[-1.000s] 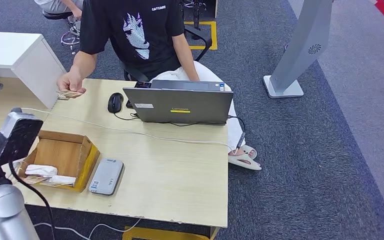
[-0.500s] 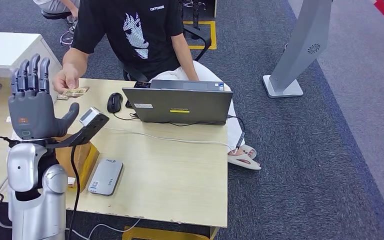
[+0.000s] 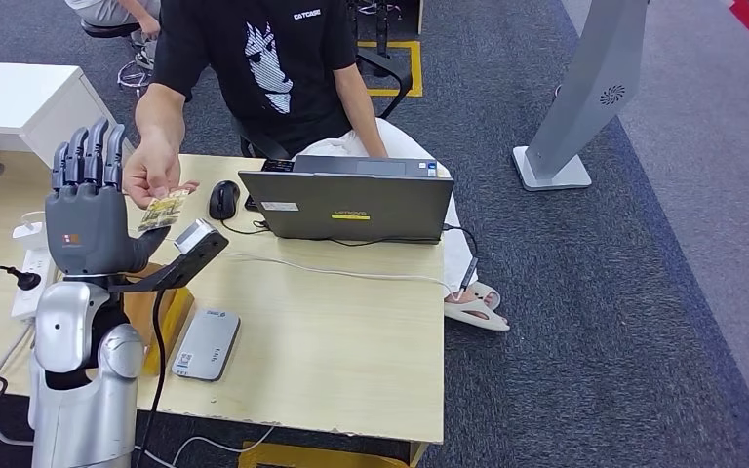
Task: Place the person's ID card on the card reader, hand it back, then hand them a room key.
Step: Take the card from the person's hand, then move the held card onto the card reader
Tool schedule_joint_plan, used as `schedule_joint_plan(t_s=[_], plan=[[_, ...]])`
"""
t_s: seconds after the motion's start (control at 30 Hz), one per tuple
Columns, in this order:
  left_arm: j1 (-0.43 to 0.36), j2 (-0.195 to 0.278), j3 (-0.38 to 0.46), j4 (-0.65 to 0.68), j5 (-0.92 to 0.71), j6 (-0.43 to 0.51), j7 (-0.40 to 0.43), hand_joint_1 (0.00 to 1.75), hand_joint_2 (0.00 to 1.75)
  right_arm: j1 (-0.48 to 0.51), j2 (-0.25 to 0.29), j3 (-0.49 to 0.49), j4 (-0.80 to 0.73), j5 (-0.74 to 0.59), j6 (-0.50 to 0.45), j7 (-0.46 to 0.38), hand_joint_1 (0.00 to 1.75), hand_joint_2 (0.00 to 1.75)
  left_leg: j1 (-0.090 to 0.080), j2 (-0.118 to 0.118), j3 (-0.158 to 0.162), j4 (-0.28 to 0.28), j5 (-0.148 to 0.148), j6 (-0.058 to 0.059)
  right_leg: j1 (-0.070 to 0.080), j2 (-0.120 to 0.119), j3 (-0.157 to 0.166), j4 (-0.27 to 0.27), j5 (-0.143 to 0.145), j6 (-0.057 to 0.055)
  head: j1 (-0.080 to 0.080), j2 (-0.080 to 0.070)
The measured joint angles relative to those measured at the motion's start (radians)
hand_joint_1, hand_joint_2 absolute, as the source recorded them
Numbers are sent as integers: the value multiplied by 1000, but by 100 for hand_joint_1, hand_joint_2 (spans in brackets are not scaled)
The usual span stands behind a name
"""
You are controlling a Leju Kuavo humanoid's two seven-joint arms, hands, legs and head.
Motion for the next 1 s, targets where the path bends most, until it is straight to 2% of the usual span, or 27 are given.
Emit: schedule_joint_plan(t_s=[0.03, 0.77, 0.9, 1.0], plan=[[0, 0, 0, 2, 1, 0, 0, 175, 175, 0, 0, 0, -2, 2, 2, 0, 0, 175, 0, 0, 0, 0, 0, 0, 0, 0, 0, 0, 0, 0, 0, 0], [17, 1, 0, 6, 41, -4, -21, 175, 175, 0, -4, -16, -16, 4, 12, -3, 0, 175, 0, 0, 0, 0, 0, 0, 0, 0, 0, 0, 0, 0, 0, 0], [29, 0, -2, -3, 115, -23, -69, 175, 175, 1, -3, -20, -24, 4, 18, -3, 0, 175, 0, 0, 0, 0, 0, 0, 0, 0, 0, 0, 0, 0, 0, 0], [78, -2, -23, -55, 172, -58, -128, 175, 175, 2, 5, -30, -45, 7, 38, 1, 0, 175, 0, 1, 0, 0, 0, 0, 0, 1, -1, 0, 0, 0, 0, 0]])
